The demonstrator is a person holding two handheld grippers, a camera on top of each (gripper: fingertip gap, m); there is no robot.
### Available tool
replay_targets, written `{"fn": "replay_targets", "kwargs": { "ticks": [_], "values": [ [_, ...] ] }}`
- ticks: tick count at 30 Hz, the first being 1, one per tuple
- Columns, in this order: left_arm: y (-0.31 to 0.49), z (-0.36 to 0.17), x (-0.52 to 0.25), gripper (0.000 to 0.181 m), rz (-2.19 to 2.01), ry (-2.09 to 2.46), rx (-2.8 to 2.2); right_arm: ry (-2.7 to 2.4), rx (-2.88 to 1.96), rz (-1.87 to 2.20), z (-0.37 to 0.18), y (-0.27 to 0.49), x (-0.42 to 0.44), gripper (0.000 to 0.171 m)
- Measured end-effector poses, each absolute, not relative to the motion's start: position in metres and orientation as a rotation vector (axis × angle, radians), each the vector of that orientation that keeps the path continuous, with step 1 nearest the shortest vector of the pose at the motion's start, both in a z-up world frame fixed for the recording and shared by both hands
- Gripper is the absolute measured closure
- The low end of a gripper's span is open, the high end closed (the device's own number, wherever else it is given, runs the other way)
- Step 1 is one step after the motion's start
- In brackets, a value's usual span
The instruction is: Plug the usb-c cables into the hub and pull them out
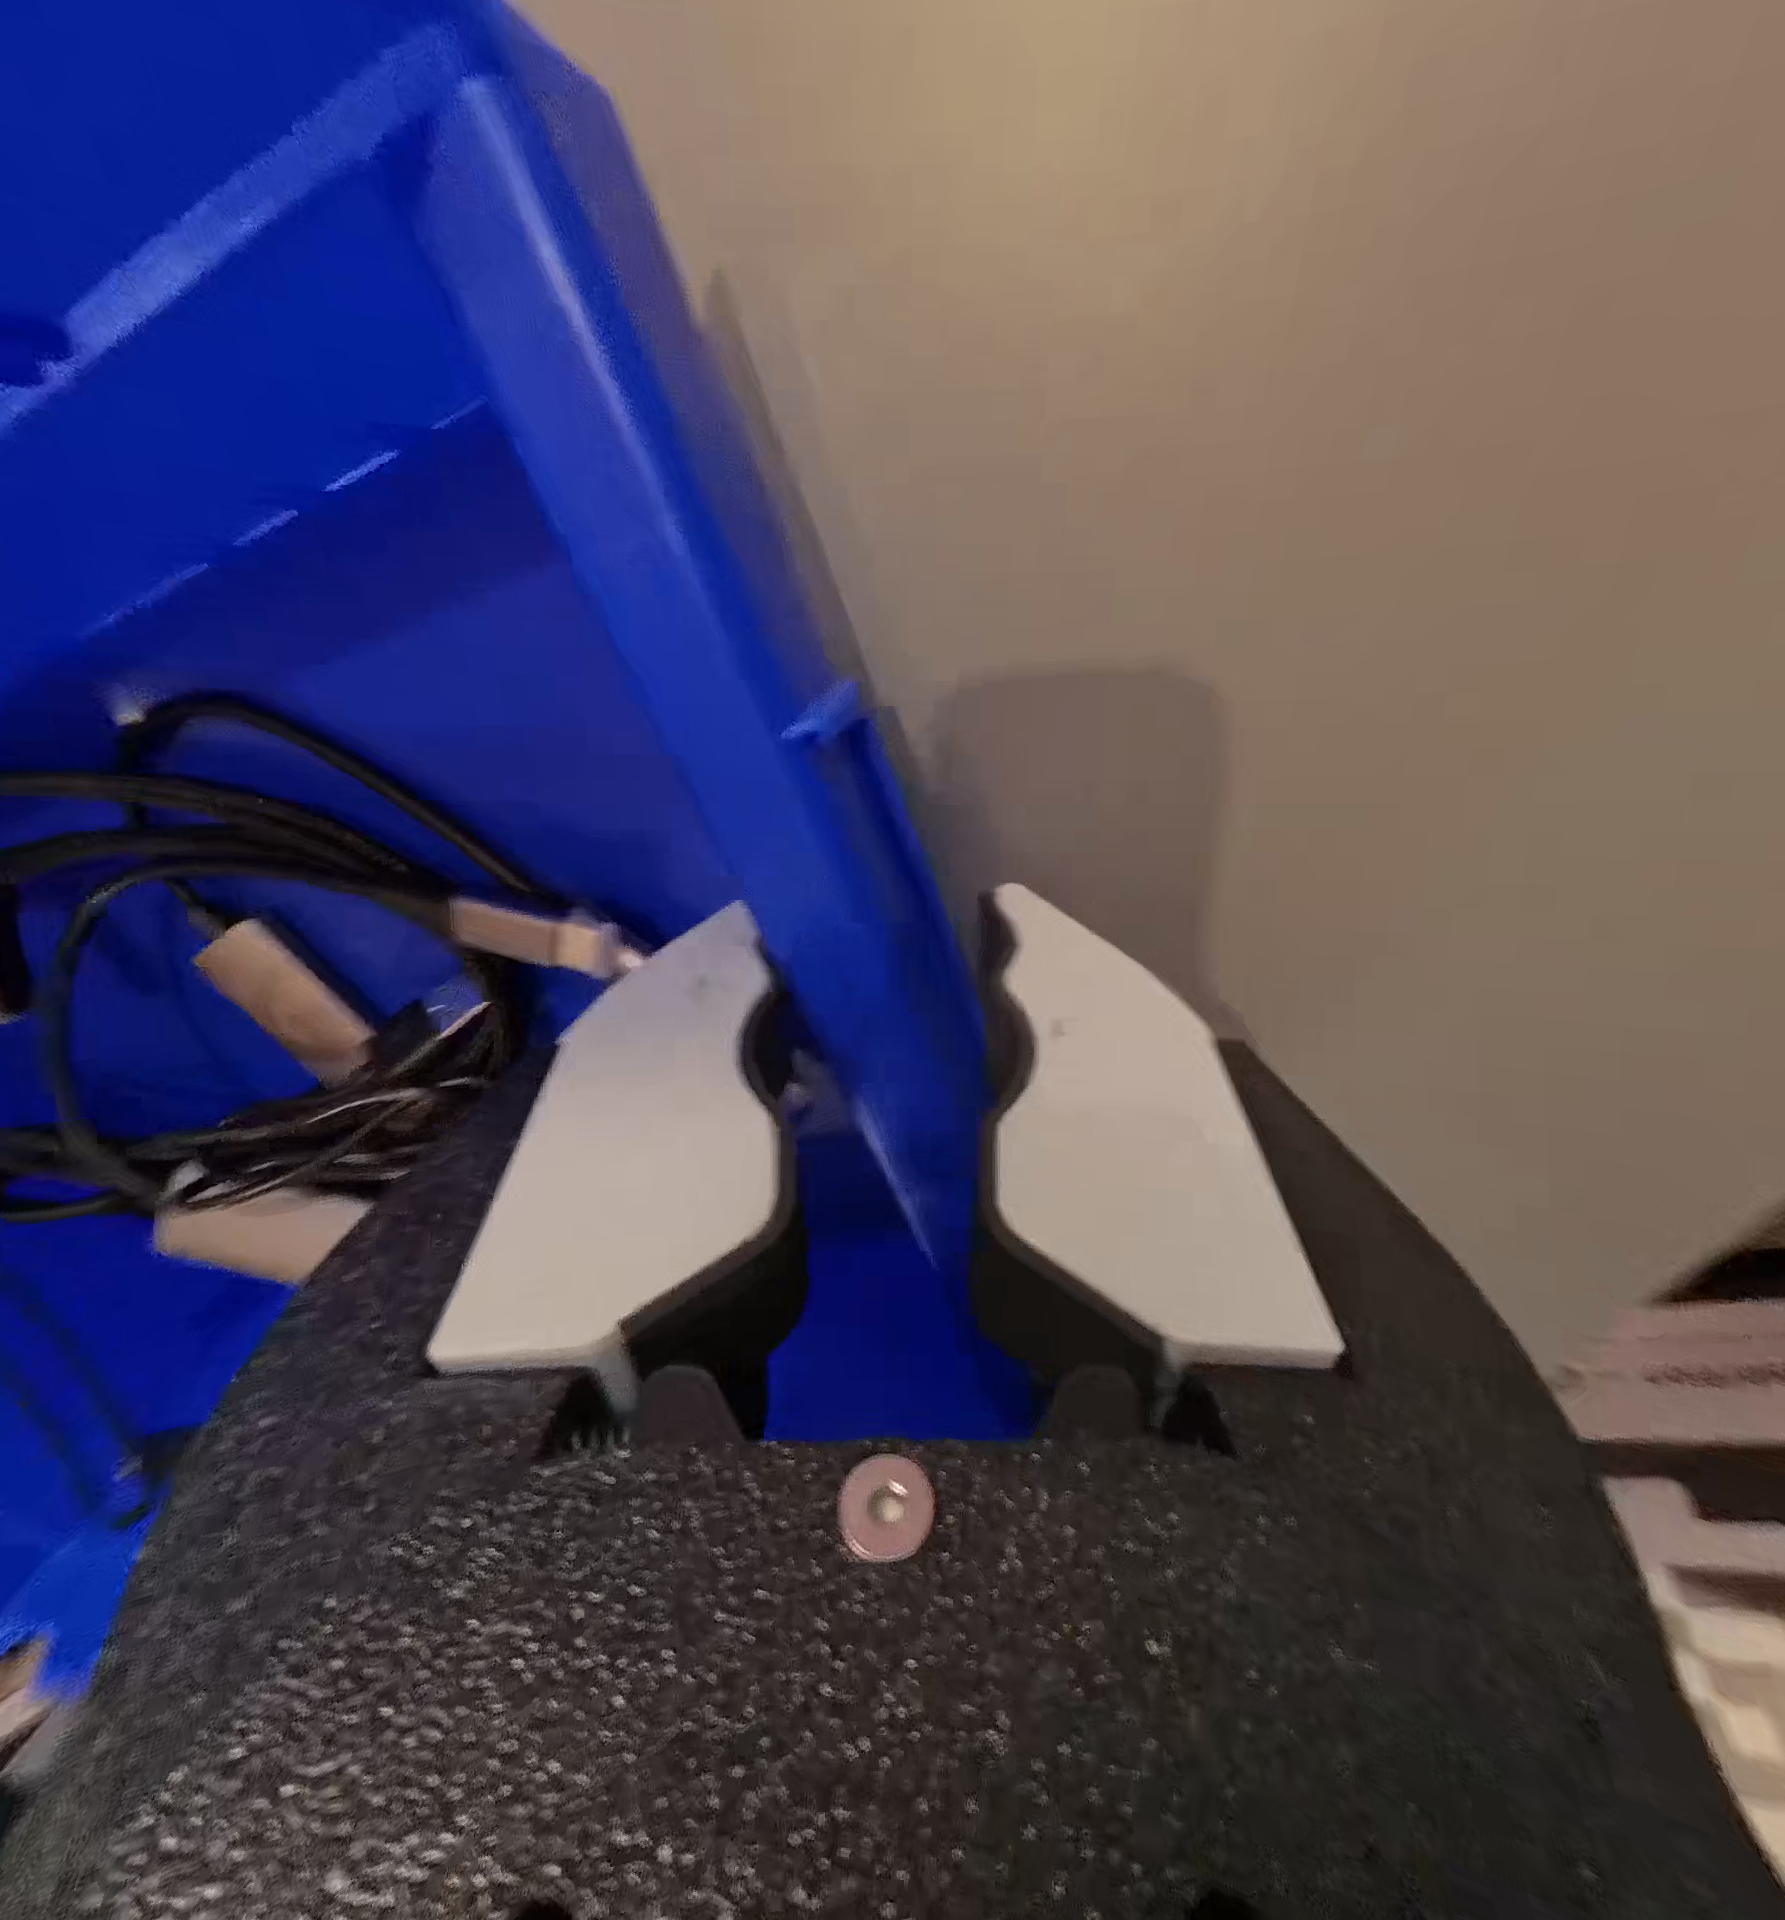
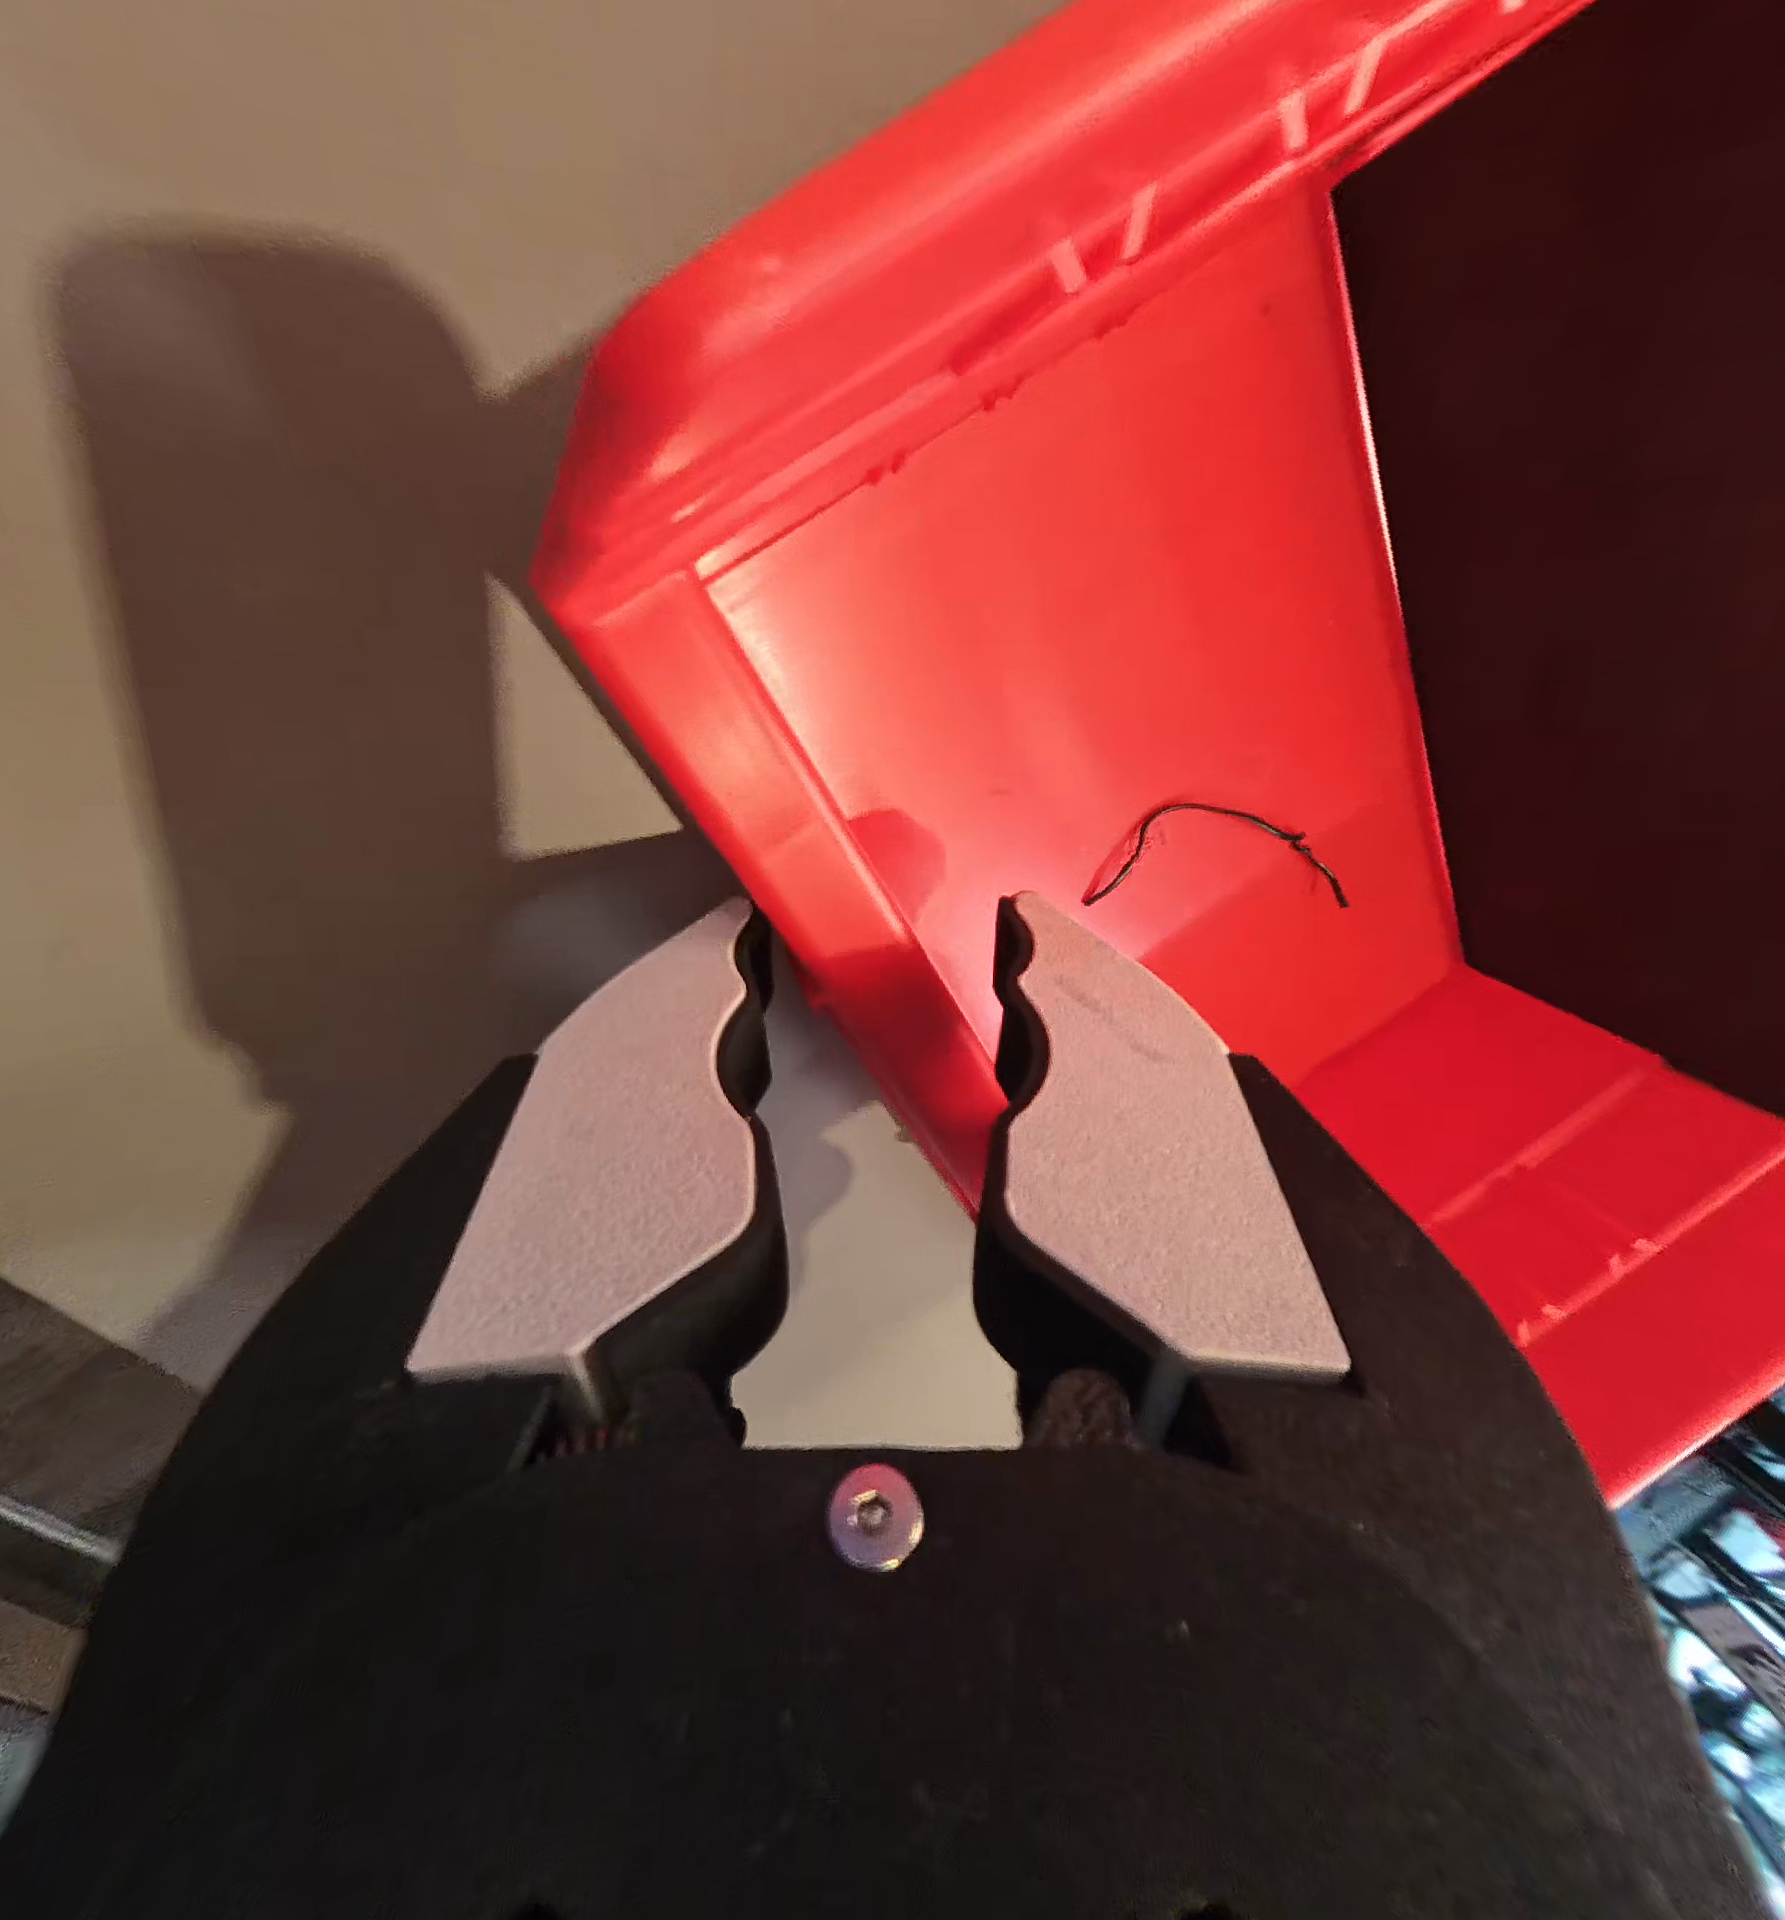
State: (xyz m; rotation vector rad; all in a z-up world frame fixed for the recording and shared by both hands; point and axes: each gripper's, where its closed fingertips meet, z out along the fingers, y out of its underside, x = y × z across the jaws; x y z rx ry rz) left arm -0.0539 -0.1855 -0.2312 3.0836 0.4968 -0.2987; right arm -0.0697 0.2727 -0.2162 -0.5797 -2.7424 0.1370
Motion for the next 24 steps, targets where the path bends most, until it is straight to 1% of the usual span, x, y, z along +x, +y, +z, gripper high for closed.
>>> {"fn": "replay_targets", "kwargs": {
  "ticks": [1,3,8,15,17,19,20,21,22,23,24],
  "values": [
    [-0.186,-0.231,-0.056,0.148,-0.331,0.478,3.08,-2.745,-0.555,0.107,-0.217,0.274,-0.072,0.131],
    [-0.188,-0.231,-0.052,0.15,-0.289,0.486,3.097,-2.743,-0.512,0.047,-0.219,0.276,-0.075,0.133],
    [-0.216,-0.23,-0.037,0.151,-0.291,0.42,3.064,-2.702,-0.459,-0.029,-0.214,0.283,-0.08,0.133],
    [-0.264,-0.228,-0.018,0.153,-0.304,0.324,2.974,-2.726,-0.391,-0.012,-0.205,0.286,-0.083,0.119],
    [-0.274,-0.228,-0.016,0.154,-0.305,0.316,2.967,-2.759,-0.345,0.003,-0.209,0.282,-0.082,0.113],
    [-0.282,-0.228,-0.014,0.155,-0.304,0.324,2.97,-2.789,-0.301,0.003,-0.218,0.28,-0.083,0.111],
    [-0.285,-0.228,-0.014,0.155,-0.304,0.327,2.972,-2.807,-0.287,-0.018,-0.224,0.282,-0.083,0.115],
    [-0.288,-0.228,-0.014,0.155,-0.304,0.327,2.975,-2.823,-0.269,-0.048,-0.23,0.284,-0.083,0.123],
    [-0.29,-0.228,-0.013,0.155,-0.303,0.327,2.978,-2.83,-0.254,-0.048,-0.232,0.284,-0.083,0.137],
    [-0.293,-0.228,-0.013,0.155,-0.302,0.327,2.981,-2.843,-0.254,-0.029,-0.233,0.283,-0.083,0.142],
    [-0.295,-0.228,-0.013,0.155,-0.303,0.325,2.986,-2.853,-0.269,-0.023,-0.233,0.284,-0.083,0.142]
  ]
}}
